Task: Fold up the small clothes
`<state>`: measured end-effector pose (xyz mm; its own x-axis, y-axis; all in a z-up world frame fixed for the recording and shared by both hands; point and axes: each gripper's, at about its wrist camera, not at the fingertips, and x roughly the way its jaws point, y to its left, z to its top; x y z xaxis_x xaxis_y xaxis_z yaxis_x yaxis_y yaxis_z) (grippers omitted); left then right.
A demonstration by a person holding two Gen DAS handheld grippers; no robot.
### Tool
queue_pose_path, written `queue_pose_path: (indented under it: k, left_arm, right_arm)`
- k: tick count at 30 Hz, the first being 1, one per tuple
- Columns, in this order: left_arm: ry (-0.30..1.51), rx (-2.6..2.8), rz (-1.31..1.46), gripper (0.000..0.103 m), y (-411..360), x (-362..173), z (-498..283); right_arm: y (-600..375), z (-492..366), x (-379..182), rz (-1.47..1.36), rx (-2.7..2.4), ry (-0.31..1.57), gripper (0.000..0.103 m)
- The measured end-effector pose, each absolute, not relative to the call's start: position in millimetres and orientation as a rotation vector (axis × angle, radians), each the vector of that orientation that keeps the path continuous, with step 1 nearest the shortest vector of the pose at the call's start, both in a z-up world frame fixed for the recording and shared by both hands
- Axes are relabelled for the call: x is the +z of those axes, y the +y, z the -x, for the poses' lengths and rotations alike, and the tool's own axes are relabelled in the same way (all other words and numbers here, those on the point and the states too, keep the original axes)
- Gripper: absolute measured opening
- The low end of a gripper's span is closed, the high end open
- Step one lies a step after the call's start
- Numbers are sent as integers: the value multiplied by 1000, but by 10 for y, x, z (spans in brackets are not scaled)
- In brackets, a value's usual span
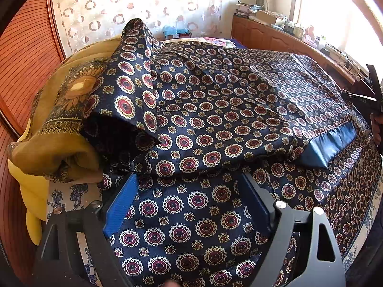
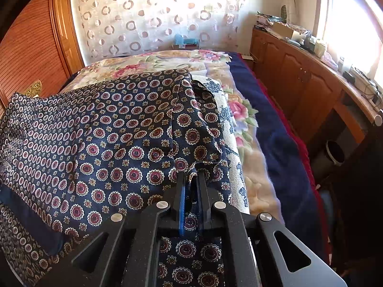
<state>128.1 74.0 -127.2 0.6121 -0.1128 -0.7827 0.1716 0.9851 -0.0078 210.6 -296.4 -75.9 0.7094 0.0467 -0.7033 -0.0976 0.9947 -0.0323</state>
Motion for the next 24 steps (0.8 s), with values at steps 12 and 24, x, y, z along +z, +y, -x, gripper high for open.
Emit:
queue_pose_path:
  k: [12,24]
  left_arm:
    - [896,-175,-82,83,762,-1245,-1244]
    - [679,-178,-77,48,822,-459,-963]
  right_arm:
    - [-2915,-2139,-848,79,84,774,8]
    - [-2775,-2123,-844,158,52,769,8]
